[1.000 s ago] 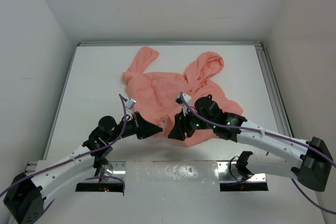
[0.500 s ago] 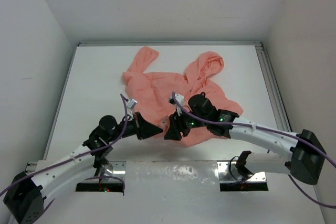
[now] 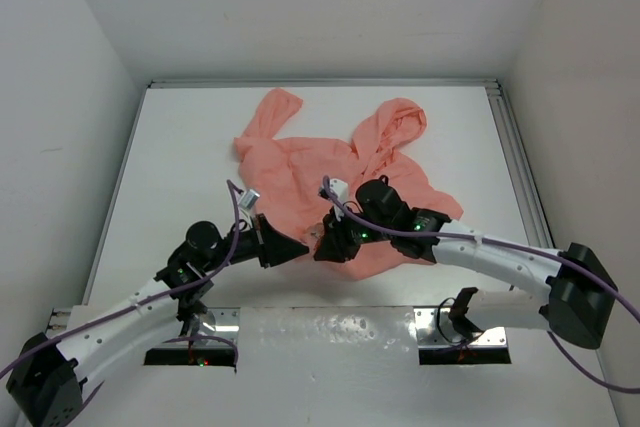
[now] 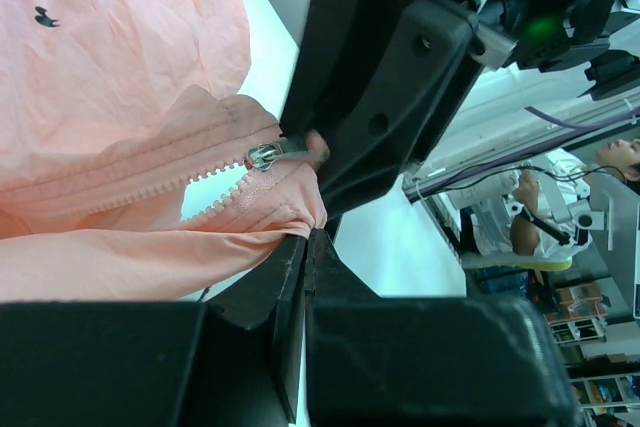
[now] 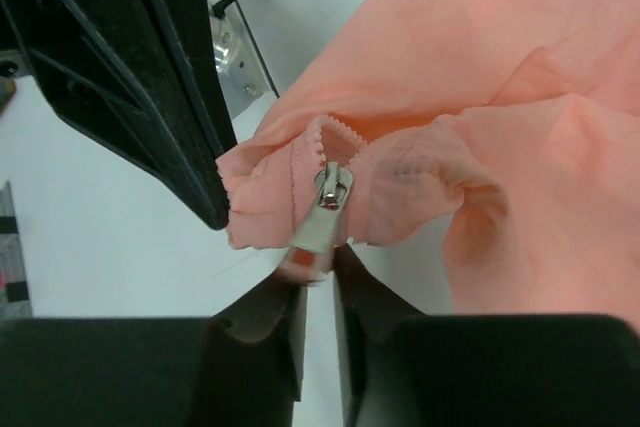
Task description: Zip up the jacket
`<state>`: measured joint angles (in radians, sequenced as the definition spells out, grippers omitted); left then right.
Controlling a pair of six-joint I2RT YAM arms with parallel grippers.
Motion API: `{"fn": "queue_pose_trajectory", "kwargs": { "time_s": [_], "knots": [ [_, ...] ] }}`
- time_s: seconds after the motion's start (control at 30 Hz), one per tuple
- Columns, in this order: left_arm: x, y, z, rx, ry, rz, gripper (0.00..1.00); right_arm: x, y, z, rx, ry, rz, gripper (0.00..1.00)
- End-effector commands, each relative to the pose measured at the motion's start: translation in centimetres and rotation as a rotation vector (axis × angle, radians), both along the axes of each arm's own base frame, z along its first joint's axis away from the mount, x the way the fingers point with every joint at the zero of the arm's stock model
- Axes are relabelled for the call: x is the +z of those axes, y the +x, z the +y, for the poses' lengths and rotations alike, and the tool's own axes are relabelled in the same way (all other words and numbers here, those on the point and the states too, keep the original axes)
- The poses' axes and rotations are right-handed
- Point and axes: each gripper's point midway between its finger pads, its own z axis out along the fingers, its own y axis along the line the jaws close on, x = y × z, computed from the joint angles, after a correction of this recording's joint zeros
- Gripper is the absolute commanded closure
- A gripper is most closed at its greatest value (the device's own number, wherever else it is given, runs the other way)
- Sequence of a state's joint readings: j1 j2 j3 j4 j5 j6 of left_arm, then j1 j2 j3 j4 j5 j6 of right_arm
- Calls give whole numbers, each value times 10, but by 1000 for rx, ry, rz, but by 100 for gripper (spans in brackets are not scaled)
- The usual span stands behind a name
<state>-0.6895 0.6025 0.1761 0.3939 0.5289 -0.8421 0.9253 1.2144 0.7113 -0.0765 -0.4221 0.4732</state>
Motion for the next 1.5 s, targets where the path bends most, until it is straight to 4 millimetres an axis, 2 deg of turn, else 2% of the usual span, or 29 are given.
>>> {"fn": "queue_pose_trajectory", "kwargs": {
  "time_s": [0.0, 0.07, 0.1, 0.3, 0.33, 0.4, 0.43, 0.47, 0.53, 0.57, 0.7, 0.77, 0.83, 0.87, 0.9, 1.03, 1.1, 1.3, 1.47],
  "knots": [
    [17, -2, -2, -13, -26, -47, 100, 28, 5, 6, -2, 86, -63, 86],
    [10, -2, -2, -19, -1, -39, 100, 37, 6, 4, -24, 108, -80, 98],
    [6, -1, -2, -13, 16, -34, 100, 40, 7, 2, -32, 110, -85, 100],
    [-30, 8, 8, 44, 180, -16, 100, 71, -1, -4, -42, 137, -70, 100],
    [-35, 8, 9, 39, 200, -23, 100, 78, -3, -3, -26, 144, -60, 100],
    [-39, 4, 8, 14, 207, -25, 100, 77, 0, 3, -34, 133, -32, 100],
    [-39, 3, 7, 3, 212, -31, 100, 85, 3, 9, -32, 143, -34, 100],
    [-39, 0, 7, -18, 215, -32, 100, 76, 9, 15, -38, 115, -15, 100],
    [-37, -4, 7, -38, 214, -53, 100, 73, 21, 23, -72, 97, -12, 100],
    [-31, -6, 8, -39, 194, -70, 100, 58, 28, 27, -95, 59, 4, 100],
    [-23, -14, 9, -60, 160, -83, 100, 43, 62, 39, -209, 34, 2, 100],
    [-24, -17, 11, -63, 154, -86, 100, 29, 78, 43, -261, 21, 8, 100],
    [-19, -19, 11, -67, 137, -89, 100, 15, 83, 42, -299, 10, 48, 100],
    [-17, -20, 12, -67, 136, -91, 100, 16, 95, 43, -346, 46, 68, 100],
    [-19, -21, 13, -70, 145, -88, 100, -3, 98, 39, -371, 27, 106, 100],
    [-19, -23, 13, -76, 135, -88, 100, -21, 121, 28, -503, 60, 140, 100],
    [-21, -25, 14, -80, 151, -78, 100, -24, 136, 18, -588, 45, 88, 100],
    [-27, -26, 16, -76, 172, -49, 100, -26, 159, -19, -765, -22, -46, 100],
    [-34, -28, 17, -73, 179, -18, 100, -21, 160, -46, -834, -65, -123, 100]
  ]
}}
